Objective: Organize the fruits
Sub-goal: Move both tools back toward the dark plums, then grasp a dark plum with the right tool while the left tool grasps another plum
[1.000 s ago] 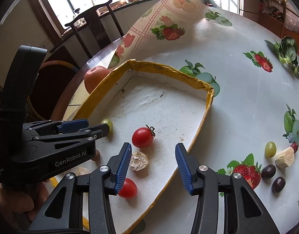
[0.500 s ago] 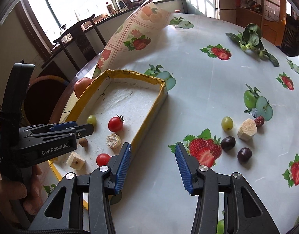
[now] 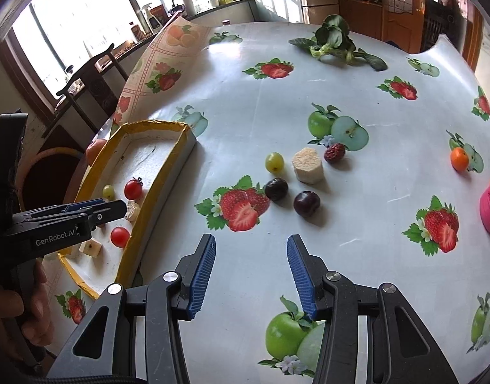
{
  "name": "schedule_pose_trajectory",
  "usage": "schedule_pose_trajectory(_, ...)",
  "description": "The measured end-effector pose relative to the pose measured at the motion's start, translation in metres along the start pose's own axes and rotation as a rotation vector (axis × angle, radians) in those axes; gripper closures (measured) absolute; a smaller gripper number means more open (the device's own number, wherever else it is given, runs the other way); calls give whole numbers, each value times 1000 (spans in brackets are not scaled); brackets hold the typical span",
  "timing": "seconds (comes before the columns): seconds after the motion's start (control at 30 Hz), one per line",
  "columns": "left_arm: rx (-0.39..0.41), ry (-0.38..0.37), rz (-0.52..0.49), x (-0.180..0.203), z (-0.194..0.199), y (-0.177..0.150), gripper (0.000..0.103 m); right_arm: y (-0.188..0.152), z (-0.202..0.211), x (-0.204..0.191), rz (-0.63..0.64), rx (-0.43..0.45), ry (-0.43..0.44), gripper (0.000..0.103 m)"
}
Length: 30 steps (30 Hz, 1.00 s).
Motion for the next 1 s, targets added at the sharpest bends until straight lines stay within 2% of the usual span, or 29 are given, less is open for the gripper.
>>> schedule_pose_trajectory(0.4,-20,-33,-62,49,-10,-1,61,-4,9,46,-64,16,-29,55)
schedule_pose_trajectory(0.63,-43,-29,-64,59,-26,2,61,11,-27,44,-30,-14,-2,55)
schedule_pose_trajectory(0.83,-57,-57,-65,69,-39,10,61,27,-66,51,-15,-43,-10,56)
schedule_pose_trajectory(0.87,-60,-65,-67,73,-41,13,61,28,-72,53,-14,-50,-14,59)
schedule_pose_trajectory(0.97,-67,-84,-84,89,-50,20,61,29,-76,63,-5,-67,-33,77)
schedule_pose_trajectory(1.0,-70,-91,-91,96,-53,22,61,29,-72,65,-17,-60,-11,77)
Point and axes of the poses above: each gripper's, at about its wrist camera, not at the fingertips, and z roughly against the way its jaws point, x to its right, y to its top, the point moved 9 cm from there along -z, roughly the way its jaws point, and after that the axes turned 11 degrees about y, right-handed, at the moved point
